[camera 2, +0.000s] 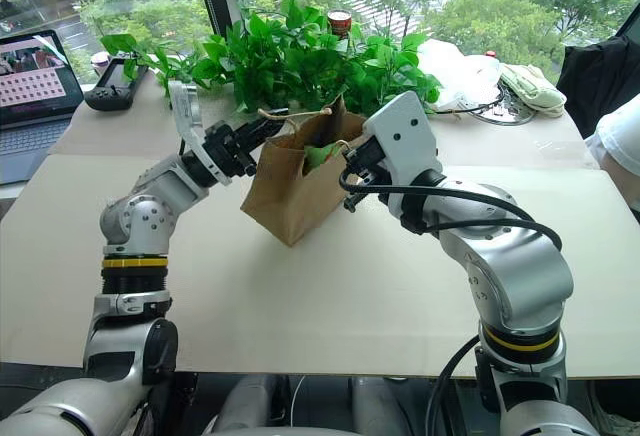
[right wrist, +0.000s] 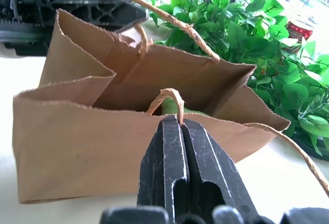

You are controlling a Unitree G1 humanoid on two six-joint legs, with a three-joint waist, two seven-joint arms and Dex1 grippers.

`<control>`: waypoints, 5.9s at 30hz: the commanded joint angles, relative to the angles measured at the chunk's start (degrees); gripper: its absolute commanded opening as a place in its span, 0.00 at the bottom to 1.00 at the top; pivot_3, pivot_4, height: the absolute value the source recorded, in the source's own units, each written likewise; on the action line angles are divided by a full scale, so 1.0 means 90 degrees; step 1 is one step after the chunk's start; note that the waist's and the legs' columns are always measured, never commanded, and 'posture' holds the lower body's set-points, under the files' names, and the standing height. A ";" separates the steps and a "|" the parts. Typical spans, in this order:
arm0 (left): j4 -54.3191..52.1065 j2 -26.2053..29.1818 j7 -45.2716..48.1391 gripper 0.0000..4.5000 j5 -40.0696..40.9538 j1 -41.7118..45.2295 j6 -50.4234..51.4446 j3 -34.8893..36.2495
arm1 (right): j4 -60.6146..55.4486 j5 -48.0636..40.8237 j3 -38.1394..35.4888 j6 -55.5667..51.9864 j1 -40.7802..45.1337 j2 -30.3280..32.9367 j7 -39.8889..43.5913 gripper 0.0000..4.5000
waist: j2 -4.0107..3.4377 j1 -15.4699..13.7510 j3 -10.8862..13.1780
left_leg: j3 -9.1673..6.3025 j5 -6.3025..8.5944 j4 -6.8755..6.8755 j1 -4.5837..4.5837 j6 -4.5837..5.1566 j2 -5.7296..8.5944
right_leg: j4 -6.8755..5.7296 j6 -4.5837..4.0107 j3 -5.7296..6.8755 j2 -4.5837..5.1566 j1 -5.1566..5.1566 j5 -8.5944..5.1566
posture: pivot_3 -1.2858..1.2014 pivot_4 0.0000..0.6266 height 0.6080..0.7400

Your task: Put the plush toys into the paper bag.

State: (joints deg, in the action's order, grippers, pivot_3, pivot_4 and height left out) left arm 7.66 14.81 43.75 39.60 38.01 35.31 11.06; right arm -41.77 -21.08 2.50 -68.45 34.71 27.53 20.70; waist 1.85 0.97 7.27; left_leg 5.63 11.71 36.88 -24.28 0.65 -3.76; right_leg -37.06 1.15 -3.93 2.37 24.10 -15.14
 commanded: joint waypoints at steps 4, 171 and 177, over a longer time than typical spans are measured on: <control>-0.0292 0.0042 -0.0018 0.00 -0.0098 -0.0200 -0.0156 -0.0190 | -0.0024 0.0059 0.0407 0.0029 -0.0085 0.0039 -0.0090 0.00 | 0.0000 -0.0016 0.0000 | -0.0002 -0.0001 0.0001 -0.0002 -0.0001 0.0002 | 0.0001 0.0000 0.0000 0.0001 -0.0001 0.0000 | 0.52 0.24 1.00; 0.0724 0.1912 0.4240 0.07 -0.1789 -0.0519 -0.2717 -0.1911 | 0.1609 -0.2735 -0.2468 0.1912 -0.1833 0.2391 0.2735 0.00 | -0.0002 -0.0031 0.0002 | -0.0025 -0.0015 -0.0004 -0.0002 -0.0002 0.0002 | 0.0007 -0.0006 -0.0003 -0.0017 -0.0017 -0.0006 | 0.52 0.24 1.00; 0.0775 0.1908 0.4182 0.07 -0.1888 -0.0523 -0.2661 -0.1920 | 0.1588 -0.2764 -0.2472 0.1897 -0.1911 0.2443 0.2757 0.00 | -0.0002 -0.0033 0.0002 | -0.0027 -0.0015 -0.0002 -0.0001 -0.0002 0.0002 | 0.0006 -0.0006 -0.0003 -0.0016 -0.0018 -0.0006 | 0.52 0.24 1.00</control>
State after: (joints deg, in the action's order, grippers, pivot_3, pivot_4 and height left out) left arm 15.55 31.98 81.57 22.55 32.98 11.32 -6.47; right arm -25.85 -44.81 -18.60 -51.48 17.28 48.60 45.27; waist 1.84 0.68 7.29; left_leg 5.39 11.58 36.86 -24.29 0.63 -3.74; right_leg -37.00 1.10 -3.96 2.22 23.93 -15.20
